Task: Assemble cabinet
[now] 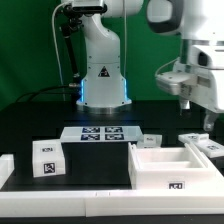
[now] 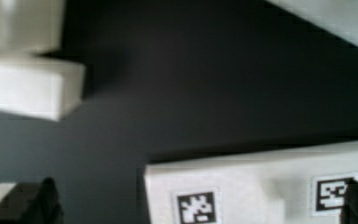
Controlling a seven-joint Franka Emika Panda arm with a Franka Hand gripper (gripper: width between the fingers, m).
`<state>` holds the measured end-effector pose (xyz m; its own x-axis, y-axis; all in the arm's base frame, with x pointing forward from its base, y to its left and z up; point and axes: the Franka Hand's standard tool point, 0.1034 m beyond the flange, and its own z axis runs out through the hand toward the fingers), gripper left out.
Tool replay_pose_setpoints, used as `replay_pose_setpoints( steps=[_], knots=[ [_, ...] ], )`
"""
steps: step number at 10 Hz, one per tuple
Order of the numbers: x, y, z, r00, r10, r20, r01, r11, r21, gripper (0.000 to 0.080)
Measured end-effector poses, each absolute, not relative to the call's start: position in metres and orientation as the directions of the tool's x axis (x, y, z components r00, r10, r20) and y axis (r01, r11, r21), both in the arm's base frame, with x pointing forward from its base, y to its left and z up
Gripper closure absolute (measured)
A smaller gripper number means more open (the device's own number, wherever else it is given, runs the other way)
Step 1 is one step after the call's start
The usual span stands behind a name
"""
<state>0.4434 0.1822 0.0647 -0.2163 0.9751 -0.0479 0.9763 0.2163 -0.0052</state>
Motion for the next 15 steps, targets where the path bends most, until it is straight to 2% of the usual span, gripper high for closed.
replay_pose_setpoints(
  steps=[1,4,6,10,15],
  knots=[
    [0.437,0.191,0.06,-0.232,0.972,-0.045,0.973,0.232,-0.013,0.0002],
    [0.44,0.183,0.061,-0.216,0.975,-0.046,0.976,0.216,-0.013,0.0002],
    [0.441,0.179,0.059,-0.316,0.948,-0.037,0.949,0.315,-0.015,0.0002],
    [0.421,0.198,0.044,-0.346,0.938,0.001,0.938,0.346,-0.007,0.0002],
    [0.403,0.205,0.016,-0.339,0.94,0.033,0.939,0.341,-0.046,0.0002]
  ],
)
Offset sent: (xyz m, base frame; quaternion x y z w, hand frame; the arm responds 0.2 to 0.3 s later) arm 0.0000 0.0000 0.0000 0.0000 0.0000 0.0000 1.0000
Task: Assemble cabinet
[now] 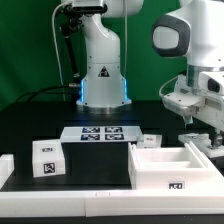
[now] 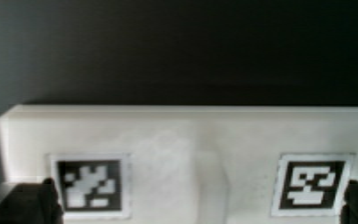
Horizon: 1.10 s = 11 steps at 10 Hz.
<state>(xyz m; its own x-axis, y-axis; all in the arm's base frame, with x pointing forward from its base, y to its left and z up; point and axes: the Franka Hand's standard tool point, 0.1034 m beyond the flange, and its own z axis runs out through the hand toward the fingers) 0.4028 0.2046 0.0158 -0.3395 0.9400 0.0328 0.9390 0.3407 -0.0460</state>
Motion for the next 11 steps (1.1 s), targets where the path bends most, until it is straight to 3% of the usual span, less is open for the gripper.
replay_pose_setpoints(
  steps=[2,3,4,5,6,7,8,9,11],
  knots=[
    [0.4012,0.2043,0.0136,-0.339,0.94,0.034,0.939,0.34,-0.051,0.0002],
    [0.4011,0.2043,0.0135,-0.338,0.94,0.034,0.939,0.34,-0.052,0.0101],
    [0.4011,0.2039,0.0134,-0.338,0.941,0.034,0.939,0.339,-0.052,0.0101],
    [0.4008,0.2034,0.0126,-0.337,0.941,0.034,0.94,0.338,-0.054,0.0301],
    [0.4,0.2029,0.0114,-0.336,0.941,0.035,0.94,0.337,-0.057,0.0437],
    [0.3998,0.2035,0.0113,-0.336,0.941,0.035,0.94,0.338,-0.057,0.0437],
    [0.3998,0.2034,0.0112,-0.336,0.941,0.035,0.94,0.337,-0.057,0.0633],
    [0.4011,0.2033,0.0123,-0.335,0.942,0.035,0.94,0.336,-0.053,0.0732],
    [0.4014,0.2033,0.0125,-0.335,0.942,0.035,0.94,0.336,-0.052,0.0732]
  ],
)
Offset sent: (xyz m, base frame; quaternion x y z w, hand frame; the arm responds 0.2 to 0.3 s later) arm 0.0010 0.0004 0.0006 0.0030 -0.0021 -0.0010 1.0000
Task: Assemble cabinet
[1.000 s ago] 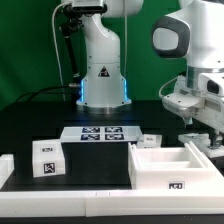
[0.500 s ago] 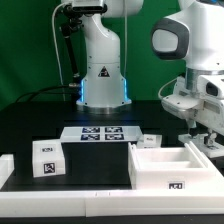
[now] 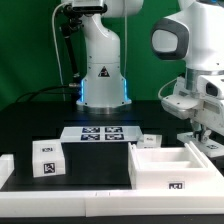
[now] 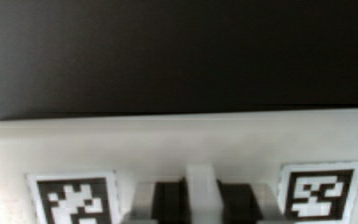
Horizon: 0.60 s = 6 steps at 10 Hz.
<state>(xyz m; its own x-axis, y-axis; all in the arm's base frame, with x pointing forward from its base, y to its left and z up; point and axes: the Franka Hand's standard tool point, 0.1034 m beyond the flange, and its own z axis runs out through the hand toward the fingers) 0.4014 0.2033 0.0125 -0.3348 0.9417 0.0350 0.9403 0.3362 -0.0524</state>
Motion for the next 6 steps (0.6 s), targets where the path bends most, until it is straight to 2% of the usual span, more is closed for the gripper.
replay_pose_setpoints(
  steps=[3,5,6],
  knots=[
    [0.403,0.201,0.015,-0.312,0.95,0.028,0.948,0.314,-0.056,0.0732],
    [0.412,0.18,0.045,-0.227,0.974,-0.021,0.973,0.225,-0.046,0.0732],
    [0.414,0.168,0.054,-0.186,0.982,-0.034,0.982,0.185,-0.036,0.0731]
  ],
)
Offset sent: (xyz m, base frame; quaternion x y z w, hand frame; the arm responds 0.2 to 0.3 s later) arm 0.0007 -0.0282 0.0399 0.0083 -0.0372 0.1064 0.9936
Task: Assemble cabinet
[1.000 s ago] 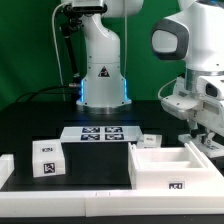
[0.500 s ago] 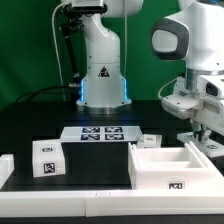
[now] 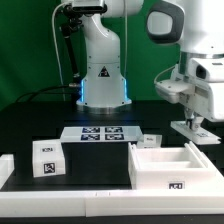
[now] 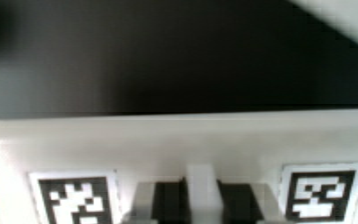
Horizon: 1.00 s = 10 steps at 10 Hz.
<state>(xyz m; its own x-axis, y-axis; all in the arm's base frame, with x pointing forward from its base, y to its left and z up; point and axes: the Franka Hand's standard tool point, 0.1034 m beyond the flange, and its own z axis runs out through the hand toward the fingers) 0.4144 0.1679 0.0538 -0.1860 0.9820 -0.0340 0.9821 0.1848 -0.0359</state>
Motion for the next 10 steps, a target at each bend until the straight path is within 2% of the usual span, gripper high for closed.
replay_pose_setpoints(
  steps=[3,7,8,10],
  knots=[
    [0.419,0.124,0.069,-0.113,0.992,-0.058,0.994,0.112,-0.019,0.0731],
    [0.42,0.117,0.067,-0.106,0.993,-0.056,0.994,0.105,-0.022,0.0731],
    [0.421,0.115,0.06,-0.053,0.997,-0.05,0.998,0.052,-0.022,0.0731],
    [0.422,0.106,0.057,0.022,0.998,-0.057,0.999,-0.023,-0.023,0.0731]
  ],
)
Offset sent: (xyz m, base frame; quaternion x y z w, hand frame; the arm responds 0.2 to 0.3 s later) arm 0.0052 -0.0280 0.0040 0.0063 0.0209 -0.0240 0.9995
